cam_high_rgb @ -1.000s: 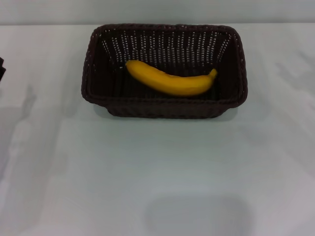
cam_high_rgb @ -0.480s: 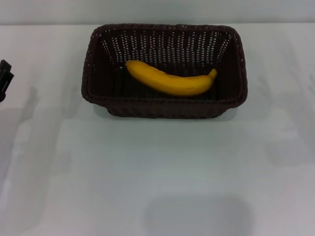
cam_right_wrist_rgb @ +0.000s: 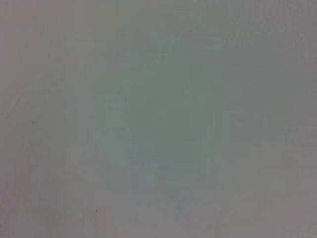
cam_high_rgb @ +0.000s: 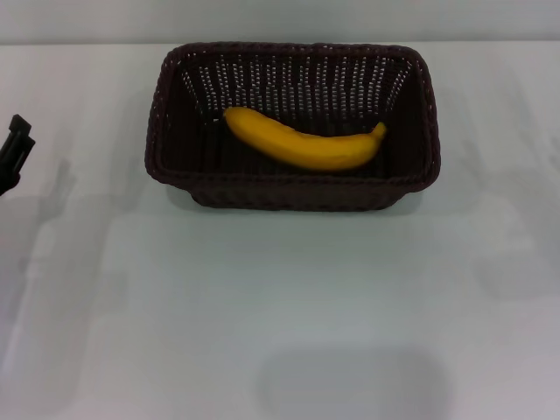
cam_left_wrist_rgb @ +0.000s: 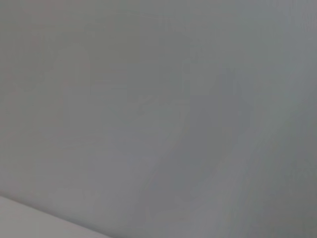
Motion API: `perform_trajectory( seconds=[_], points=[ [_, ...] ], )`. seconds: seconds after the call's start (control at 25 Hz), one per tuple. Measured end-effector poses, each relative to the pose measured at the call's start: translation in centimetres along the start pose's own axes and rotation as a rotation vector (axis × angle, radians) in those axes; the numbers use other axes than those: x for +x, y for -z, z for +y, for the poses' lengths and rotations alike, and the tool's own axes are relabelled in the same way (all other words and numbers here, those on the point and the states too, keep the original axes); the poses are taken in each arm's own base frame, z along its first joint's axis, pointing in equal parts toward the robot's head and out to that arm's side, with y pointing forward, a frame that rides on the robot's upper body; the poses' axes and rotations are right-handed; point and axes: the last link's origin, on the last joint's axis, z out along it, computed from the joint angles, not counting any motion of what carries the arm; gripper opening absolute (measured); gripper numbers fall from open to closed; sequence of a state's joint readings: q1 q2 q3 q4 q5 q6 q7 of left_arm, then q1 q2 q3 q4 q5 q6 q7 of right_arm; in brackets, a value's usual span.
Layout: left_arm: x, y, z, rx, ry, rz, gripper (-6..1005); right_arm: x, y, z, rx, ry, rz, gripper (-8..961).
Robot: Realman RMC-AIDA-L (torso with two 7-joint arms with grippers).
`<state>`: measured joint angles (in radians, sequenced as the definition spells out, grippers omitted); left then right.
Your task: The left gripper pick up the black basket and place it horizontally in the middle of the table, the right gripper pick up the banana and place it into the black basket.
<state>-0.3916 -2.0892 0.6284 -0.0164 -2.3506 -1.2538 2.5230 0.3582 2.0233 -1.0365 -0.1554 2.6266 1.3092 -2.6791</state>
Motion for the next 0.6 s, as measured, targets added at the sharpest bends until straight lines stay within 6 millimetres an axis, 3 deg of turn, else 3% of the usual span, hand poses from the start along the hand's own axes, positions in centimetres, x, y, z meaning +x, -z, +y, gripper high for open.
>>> perform_trajectory(
  seconds=[0.6],
  points=[
    [0.18,-0.85,0.55,-0.018,-0.002,0.001,894,0.27,0.75,0.40,-0.008,-0.019,-0.005,872]
  ],
)
